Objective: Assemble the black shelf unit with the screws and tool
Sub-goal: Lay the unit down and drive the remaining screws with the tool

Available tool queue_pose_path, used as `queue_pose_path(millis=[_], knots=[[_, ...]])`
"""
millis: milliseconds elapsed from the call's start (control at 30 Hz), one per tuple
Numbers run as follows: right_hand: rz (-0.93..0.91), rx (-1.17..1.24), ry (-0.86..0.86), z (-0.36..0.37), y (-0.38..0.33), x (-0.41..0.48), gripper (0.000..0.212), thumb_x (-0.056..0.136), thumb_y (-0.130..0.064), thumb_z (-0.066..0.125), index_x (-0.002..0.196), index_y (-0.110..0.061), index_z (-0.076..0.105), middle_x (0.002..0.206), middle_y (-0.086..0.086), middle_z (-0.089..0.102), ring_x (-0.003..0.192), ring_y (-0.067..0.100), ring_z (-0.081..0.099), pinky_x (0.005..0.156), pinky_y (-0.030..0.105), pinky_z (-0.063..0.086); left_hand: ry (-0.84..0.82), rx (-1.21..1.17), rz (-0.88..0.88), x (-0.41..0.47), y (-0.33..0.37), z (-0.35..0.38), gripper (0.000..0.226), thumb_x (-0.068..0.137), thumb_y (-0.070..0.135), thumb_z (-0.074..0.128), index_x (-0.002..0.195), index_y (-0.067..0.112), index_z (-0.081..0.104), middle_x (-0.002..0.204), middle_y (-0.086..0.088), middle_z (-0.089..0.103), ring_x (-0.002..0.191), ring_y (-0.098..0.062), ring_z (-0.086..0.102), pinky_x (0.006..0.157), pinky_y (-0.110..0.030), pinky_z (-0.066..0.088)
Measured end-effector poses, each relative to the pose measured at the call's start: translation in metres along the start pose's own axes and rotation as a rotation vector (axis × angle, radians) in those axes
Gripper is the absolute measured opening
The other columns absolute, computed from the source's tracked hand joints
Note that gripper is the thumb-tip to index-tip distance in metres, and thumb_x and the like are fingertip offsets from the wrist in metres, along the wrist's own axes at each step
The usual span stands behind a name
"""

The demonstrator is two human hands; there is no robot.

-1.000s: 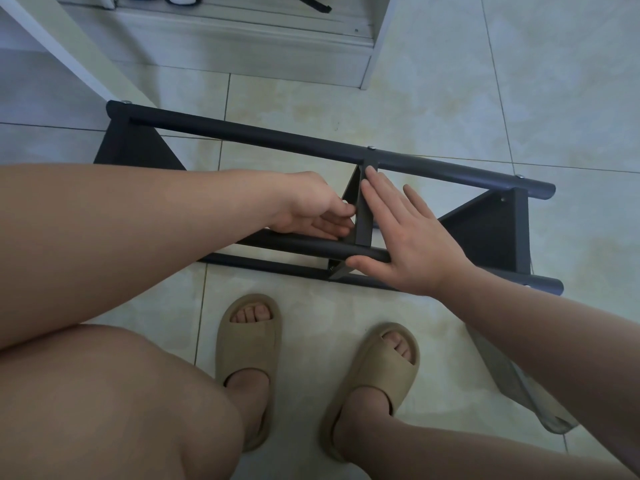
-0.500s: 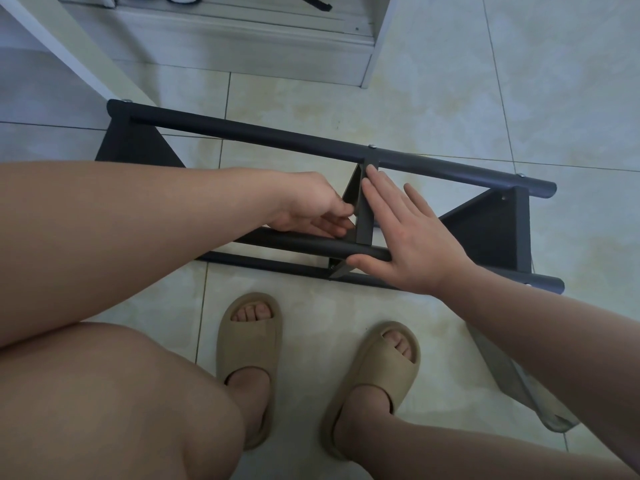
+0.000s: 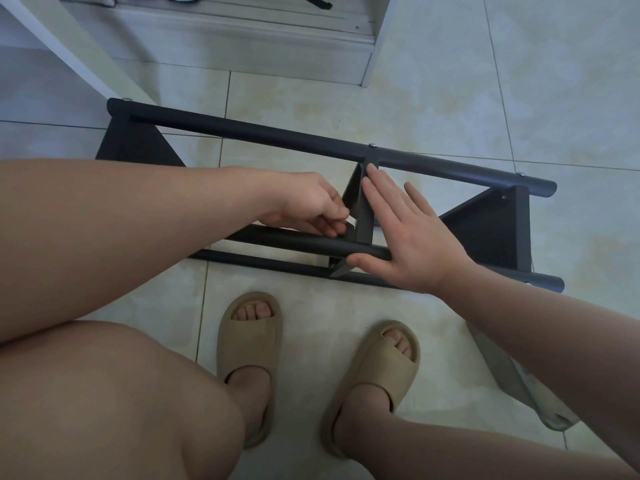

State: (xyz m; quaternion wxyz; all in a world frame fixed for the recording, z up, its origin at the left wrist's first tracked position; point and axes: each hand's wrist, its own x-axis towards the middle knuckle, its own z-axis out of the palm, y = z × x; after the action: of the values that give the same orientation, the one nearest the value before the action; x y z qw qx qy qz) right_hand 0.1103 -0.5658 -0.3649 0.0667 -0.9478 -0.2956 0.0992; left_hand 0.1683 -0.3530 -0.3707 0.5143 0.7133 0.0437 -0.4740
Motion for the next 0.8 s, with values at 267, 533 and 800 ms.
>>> queue_pose_path(millis=[267,533,800], knots=[[0.003,-0.017,-0.014,0.0,0.0,0.001,0.107,0.088,-0.081,0.029,0.161,-0.005,0.01,0.17,0.006,-0.004,0.157,0.017,-0.002,0.127,0.047,0.009,-0.034,0.129,0.016,-0.004,0.0,-0.001,0.015,0.1,0.014,0.058,0.087,0.015,0.066,0.081,0.002,0.075,0.073,-0.007,0.069,0.07,-0.024,0.052],[0.006,-0.013,-0.01,0.0,0.0,0.0,0.106,0.089,-0.08,0.03,0.161,-0.005,0.01,0.17,0.006,-0.004,0.157,0.018,-0.002,0.127,0.047,0.01,-0.084,0.259,0.008,-0.01,0.005,0.001,0.02,0.1,0.011,0.058,0.083,0.014,0.067,0.075,0.003,0.07,0.07,-0.009,0.063,0.071,-0.028,0.048],[0.003,-0.007,-0.007,0.001,0.0,0.0,0.105,0.09,-0.078,0.034,0.161,-0.004,0.01,0.17,0.006,-0.004,0.157,0.018,-0.001,0.127,0.047,0.01,-0.102,0.389,0.039,-0.011,0.006,0.001,0.019,0.098,0.013,0.061,0.08,0.018,0.066,0.071,0.006,0.064,0.071,-0.009,0.057,0.068,-0.024,0.044]])
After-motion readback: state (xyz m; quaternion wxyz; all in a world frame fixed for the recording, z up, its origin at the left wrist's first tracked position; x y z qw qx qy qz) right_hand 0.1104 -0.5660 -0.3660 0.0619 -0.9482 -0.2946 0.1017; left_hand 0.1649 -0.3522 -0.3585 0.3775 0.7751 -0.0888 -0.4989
